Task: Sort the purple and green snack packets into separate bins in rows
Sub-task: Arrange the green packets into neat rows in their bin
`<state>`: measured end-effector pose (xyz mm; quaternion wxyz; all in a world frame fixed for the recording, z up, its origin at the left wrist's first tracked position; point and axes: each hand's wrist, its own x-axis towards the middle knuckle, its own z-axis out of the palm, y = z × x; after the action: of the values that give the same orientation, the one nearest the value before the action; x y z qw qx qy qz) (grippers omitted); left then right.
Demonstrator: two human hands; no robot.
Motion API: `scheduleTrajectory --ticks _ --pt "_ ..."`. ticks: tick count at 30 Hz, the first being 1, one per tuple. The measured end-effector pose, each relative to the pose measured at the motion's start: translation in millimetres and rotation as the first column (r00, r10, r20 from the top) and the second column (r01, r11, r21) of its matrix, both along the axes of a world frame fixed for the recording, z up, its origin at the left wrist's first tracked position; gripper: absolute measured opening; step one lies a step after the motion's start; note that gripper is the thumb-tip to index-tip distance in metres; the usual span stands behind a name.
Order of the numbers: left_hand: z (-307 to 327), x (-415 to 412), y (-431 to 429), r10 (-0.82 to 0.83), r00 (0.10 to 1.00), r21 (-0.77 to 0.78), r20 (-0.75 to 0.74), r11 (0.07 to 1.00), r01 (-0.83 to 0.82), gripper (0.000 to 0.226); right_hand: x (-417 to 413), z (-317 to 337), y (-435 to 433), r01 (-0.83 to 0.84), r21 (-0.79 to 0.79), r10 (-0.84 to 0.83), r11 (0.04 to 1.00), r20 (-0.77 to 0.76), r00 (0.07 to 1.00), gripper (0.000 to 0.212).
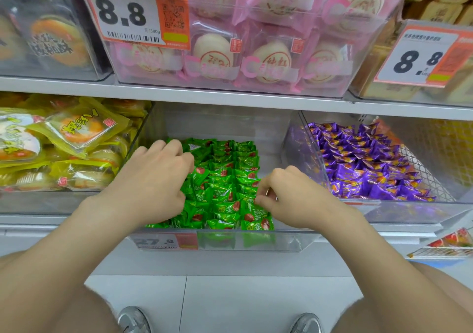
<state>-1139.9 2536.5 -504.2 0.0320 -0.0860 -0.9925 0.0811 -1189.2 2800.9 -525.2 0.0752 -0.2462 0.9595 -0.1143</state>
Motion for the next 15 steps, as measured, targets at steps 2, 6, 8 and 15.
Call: scheduleTrajectory --ticks 2,6,8,15 --pt "-4.6 2.2 -5.2 -0.016 1.000 -0.042 0.015 0.999 0.016 0.047 4.0 2.3 -3.7 -0.006 -0.007 0.006 1.000 -0.038 0.999 0.020" --pt "-13.0 -2.1 -11.3 -0.030 0.999 -0.023 -0.014 0.999 0.030 0.033 12.4 5.7 -10.0 -0.014 -0.038 0.012 0.999 -0.056 0.998 0.018" --pt "-14.7 -5.0 -12.9 -0.006 1.000 0.027 -0.014 1.000 0.007 0.031 15.3 7.9 -10.8 -0.015 -0.049 0.012 0.999 -0.062 0.998 0.017" --pt "-14.1 -12.6 -22.3 0.013 0.982 0.152 -0.188 0.988 0.016 0.026 11.9 9.5 -8.9 0.008 -0.129 -0.025 0.992 -0.133 0.991 0.017"
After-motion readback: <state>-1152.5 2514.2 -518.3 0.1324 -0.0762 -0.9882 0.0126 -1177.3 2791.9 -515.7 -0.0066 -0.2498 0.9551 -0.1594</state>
